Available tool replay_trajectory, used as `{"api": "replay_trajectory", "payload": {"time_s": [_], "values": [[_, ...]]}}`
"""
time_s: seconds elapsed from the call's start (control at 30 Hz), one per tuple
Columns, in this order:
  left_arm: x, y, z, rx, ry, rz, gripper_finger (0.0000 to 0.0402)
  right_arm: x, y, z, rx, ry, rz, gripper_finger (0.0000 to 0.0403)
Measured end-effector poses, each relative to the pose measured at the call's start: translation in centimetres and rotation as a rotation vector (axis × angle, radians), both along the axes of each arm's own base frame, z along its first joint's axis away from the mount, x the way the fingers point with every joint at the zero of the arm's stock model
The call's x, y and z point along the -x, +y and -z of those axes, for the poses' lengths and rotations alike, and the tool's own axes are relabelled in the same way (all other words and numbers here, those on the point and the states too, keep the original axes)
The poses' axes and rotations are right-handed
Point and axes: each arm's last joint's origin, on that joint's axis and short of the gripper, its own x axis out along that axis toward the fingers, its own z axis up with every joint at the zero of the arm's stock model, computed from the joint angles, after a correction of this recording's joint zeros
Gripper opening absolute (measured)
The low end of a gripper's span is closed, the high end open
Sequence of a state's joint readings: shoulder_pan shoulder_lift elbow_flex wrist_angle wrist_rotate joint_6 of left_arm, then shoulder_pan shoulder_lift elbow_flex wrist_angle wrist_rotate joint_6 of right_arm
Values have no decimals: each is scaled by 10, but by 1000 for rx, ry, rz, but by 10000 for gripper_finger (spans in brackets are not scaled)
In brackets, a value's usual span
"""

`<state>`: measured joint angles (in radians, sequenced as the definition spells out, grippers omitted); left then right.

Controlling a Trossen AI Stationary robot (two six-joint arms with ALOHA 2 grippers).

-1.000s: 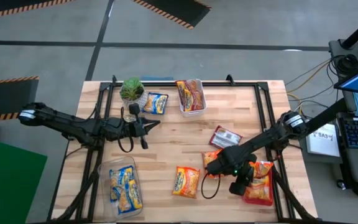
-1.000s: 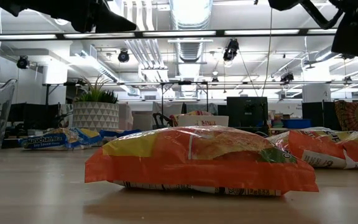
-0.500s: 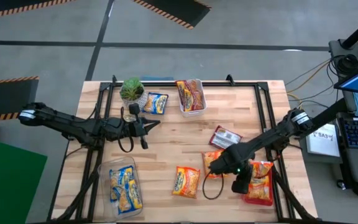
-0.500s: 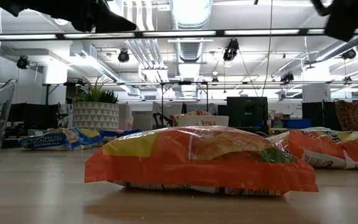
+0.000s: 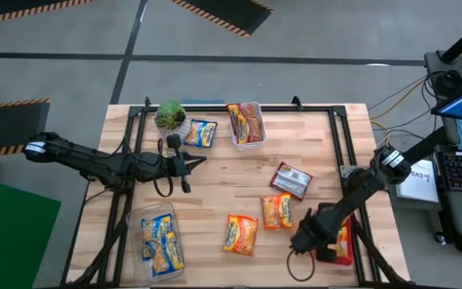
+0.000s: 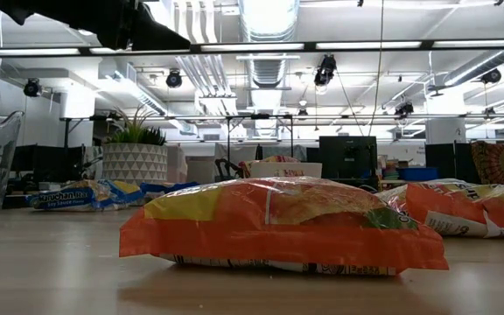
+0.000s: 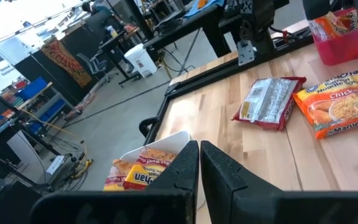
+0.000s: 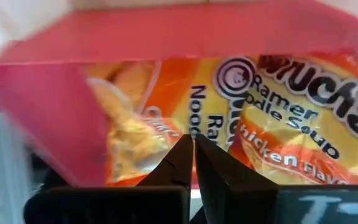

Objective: Sort Maruchan noodles
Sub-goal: Put the top blue noodle pack into the transparent bin

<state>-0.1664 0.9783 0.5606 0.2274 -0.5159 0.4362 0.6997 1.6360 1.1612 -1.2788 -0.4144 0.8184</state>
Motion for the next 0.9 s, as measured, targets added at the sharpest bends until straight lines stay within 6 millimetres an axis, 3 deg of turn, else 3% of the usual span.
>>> {"api": "replay_trajectory", "payload": {"time_s": [0.17, 0.27, 0.43, 0.53, 0.63, 0.73, 0.9], "values": [[0, 0, 0, 0, -2, 0, 0, 7, 2, 20, 43, -57, 13, 9], [0, 0, 0, 0, -3, 0, 0, 11, -1, 19, 64, -7, 12, 9], [0, 0, -1, 6, -12, -1, 0, 15, -5, -15, 47, 1, -30, 9], [0, 0, -2, 11, -21, -1, 0, 11, -9, -37, 20, -94, -26, 9], [0, 0, -2, 11, -21, -1, 0, 7, -19, -55, 99, -244, 20, 9], [0, 0, -2, 11, -21, -2, 0, 5, -33, -67, 171, -345, 98, 9], [0, 0, -2, 11, -21, -1, 0, 10, -46, -72, 165, -342, 197, 9]]}}
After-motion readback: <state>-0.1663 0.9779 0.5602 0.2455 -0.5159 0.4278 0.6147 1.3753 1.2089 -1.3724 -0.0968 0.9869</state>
